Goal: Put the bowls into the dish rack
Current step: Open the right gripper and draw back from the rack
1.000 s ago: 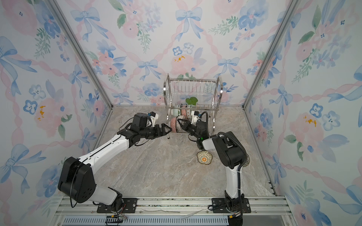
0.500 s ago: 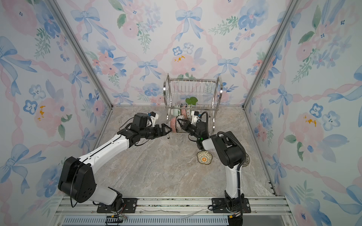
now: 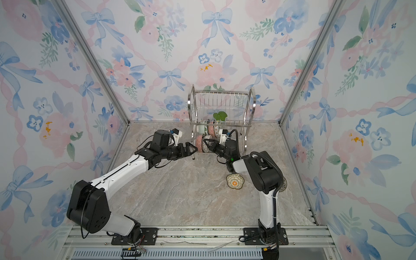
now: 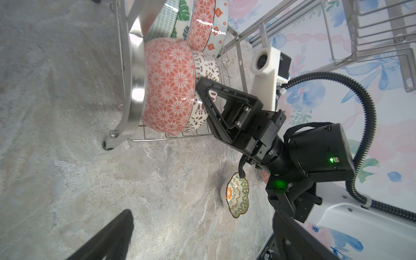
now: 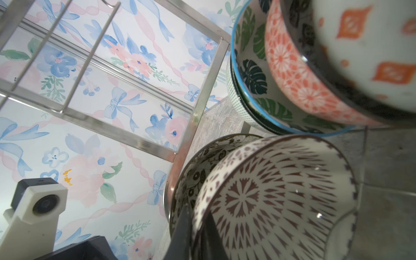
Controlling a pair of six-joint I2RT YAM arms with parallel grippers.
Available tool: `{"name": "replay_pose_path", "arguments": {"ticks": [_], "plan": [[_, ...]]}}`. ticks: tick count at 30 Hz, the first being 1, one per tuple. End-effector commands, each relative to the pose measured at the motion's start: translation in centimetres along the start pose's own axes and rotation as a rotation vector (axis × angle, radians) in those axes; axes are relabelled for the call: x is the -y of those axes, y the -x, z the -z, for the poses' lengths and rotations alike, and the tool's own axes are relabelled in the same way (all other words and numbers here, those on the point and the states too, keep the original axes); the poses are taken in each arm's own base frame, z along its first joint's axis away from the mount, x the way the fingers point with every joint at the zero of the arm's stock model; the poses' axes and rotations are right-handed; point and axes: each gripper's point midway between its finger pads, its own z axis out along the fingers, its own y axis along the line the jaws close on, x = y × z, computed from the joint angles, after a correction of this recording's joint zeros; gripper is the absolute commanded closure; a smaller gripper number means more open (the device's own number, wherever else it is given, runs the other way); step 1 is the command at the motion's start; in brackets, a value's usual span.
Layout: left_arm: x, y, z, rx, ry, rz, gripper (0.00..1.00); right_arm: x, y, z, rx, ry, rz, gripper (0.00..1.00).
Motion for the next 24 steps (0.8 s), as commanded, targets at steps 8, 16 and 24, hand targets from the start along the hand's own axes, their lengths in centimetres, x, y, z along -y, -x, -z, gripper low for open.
{"name": "replay_pose_path", "arguments": {"ticks": [8, 16, 24], "plan": [[0.4, 0.0, 0.6, 0.004, 0.01, -0.025, 0.02, -1.4, 0.3, 0.7, -0.064, -0.082, 0.142, 0.83], [0.2, -0.3, 0.8, 0.005, 0.014, -0.026, 0.02, -2.4, 0.3, 0.5, -0.082, -0.078, 0.165, 0.72], [0.2, -0.7, 1.4, 0.011, 0.014, -0.029, 0.02, -4.1, 0.5, 2.0, -0.076, -0.102, 0.211, 0.63]]}}
